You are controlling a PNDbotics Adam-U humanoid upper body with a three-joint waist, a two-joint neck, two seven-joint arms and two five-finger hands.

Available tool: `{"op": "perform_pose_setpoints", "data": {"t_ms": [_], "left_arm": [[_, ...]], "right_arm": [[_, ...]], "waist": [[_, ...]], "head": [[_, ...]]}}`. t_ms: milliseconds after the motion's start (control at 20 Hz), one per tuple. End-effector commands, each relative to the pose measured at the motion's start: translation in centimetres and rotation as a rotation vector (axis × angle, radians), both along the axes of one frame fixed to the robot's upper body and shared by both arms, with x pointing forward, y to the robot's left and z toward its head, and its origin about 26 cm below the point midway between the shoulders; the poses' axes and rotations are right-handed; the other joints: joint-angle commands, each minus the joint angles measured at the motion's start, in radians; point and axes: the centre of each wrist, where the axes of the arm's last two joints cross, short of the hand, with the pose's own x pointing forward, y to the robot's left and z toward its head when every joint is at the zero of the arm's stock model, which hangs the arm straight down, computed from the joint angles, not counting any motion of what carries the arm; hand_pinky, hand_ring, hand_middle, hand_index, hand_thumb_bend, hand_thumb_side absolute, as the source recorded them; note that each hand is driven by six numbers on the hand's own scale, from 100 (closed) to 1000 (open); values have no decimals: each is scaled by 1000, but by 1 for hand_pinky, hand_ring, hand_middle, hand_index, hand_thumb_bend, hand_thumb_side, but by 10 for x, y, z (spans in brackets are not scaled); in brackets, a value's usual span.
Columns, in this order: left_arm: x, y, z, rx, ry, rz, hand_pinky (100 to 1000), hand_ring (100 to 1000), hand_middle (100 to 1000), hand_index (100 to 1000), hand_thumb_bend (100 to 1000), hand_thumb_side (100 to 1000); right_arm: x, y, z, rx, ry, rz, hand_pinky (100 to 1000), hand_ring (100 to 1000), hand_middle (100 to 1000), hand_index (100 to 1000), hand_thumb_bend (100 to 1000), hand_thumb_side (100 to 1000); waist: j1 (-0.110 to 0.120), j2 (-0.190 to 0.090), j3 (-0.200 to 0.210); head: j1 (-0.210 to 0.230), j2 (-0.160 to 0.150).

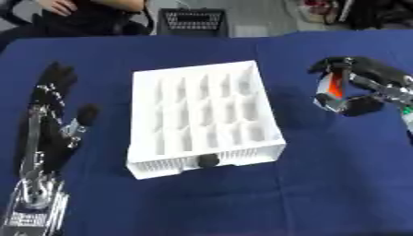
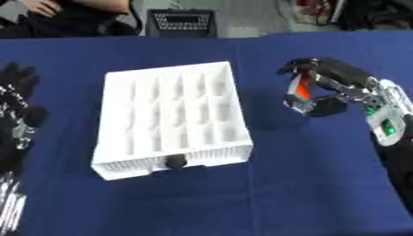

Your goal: Pick up objects on the table and place them in the box.

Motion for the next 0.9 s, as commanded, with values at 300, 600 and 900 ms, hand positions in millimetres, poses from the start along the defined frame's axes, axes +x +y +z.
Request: {"op": "perform_pose_setpoints", "data": {"t_ms": [300, 600, 900], "left_arm": [[0, -1, 2, 1, -10, -14, 1000, 920, 875, 1000, 977, 670], [0, -2, 1, 0, -6, -23, 1000, 920, 875, 1000, 976, 671], [0, -4, 1, -3, -8, -28, 1000, 919, 875, 1000, 977, 669]], "right_arm": [[13, 36, 47, -4, -103, 140, 473, 588, 799, 898, 172, 552], [24, 74, 75, 19, -143, 218, 462, 582, 793, 894, 218, 555], [30, 123, 98, 63, -184, 340, 462, 577, 792, 893, 210, 540]], "waist": [[-3, -19, 5], [-7, -20, 20], [-8, -20, 30]], "head": [[-23, -6], [-34, -7], [-52, -11]]}}
